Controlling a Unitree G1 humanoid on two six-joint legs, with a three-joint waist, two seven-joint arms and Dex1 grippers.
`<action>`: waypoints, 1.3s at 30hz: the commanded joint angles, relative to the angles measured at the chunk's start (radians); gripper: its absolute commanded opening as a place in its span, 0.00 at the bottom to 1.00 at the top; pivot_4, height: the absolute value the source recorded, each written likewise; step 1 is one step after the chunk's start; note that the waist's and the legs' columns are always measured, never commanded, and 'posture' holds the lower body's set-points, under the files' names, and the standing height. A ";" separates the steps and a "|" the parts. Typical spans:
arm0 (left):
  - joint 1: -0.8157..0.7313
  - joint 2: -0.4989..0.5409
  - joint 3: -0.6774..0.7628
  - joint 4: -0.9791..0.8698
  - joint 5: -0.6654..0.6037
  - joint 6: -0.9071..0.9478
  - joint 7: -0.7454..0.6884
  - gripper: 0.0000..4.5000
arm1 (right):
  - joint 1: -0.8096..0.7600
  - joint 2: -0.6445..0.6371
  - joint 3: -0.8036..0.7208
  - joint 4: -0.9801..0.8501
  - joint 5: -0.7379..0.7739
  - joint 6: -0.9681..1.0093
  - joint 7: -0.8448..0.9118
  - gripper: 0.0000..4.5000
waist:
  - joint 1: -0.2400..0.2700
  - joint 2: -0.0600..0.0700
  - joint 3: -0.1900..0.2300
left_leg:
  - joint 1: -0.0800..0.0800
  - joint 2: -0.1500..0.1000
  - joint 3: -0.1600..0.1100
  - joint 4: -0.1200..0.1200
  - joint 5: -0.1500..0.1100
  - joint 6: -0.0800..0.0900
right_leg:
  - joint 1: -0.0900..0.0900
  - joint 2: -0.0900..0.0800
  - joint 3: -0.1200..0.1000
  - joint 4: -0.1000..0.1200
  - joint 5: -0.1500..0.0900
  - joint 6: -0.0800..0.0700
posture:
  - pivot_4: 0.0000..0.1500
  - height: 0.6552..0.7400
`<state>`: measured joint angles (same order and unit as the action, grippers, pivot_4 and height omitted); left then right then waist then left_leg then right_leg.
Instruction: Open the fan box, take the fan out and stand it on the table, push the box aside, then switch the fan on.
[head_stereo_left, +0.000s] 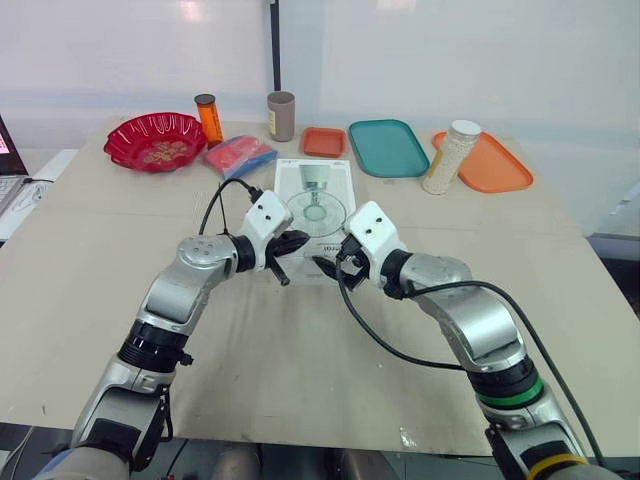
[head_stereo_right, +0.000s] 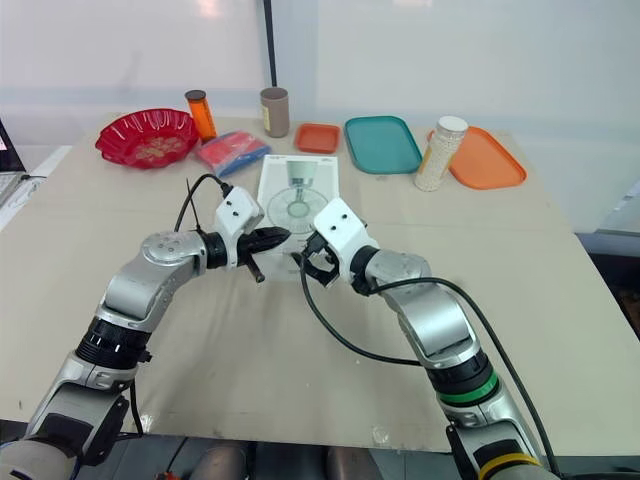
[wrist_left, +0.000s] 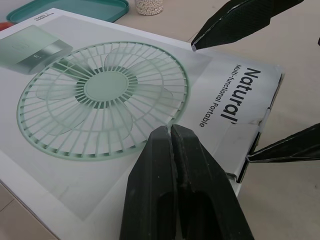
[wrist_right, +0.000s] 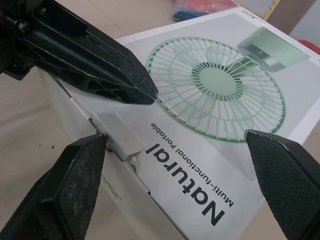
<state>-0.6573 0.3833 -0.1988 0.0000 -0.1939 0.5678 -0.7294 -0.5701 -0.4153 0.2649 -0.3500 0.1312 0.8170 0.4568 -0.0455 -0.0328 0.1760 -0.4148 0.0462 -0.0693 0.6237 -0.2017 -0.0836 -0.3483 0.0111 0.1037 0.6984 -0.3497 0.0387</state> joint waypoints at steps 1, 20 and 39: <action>0.025 -0.002 -0.037 0.008 0.010 0.020 -0.019 0.04 | -0.041 0.000 -0.046 0.001 -0.023 -0.017 -0.026 1.00 | 0.000 0.000 0.000 | 0.000 0.000 0.000 0.000 0.000 0.000 | 0.000 0.000 0.000 0.000 0.000 0.000 | 1.00 1.00; 0.049 0.002 -0.037 -0.016 0.006 0.033 -0.021 0.04 | -0.101 0.039 -0.083 0.071 -0.022 -0.023 -0.064 1.00 | -0.001 0.000 0.000 | 0.000 0.000 0.000 0.000 0.000 0.000 | 0.000 0.000 0.000 0.000 0.000 0.000 | 1.00 1.00; -0.011 -0.013 0.129 0.018 -0.050 0.075 0.068 0.04 | -0.086 0.035 -0.118 -0.004 -0.004 0.013 -0.041 1.00 | -0.002 0.001 0.001 | -0.001 0.000 0.000 -0.002 0.000 0.000 | -0.002 0.000 0.000 0.000 0.000 0.000 | 1.00 1.00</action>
<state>-0.6480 0.3688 -0.1171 -0.0092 -0.2316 0.6292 -0.6934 -0.6580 -0.3700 0.1800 -0.2779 0.1062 0.8150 0.4017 -0.0473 -0.0321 0.1766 -0.4162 0.0464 -0.0695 0.6216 -0.2011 -0.0839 -0.3506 0.0111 0.1035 0.6983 -0.3495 0.0382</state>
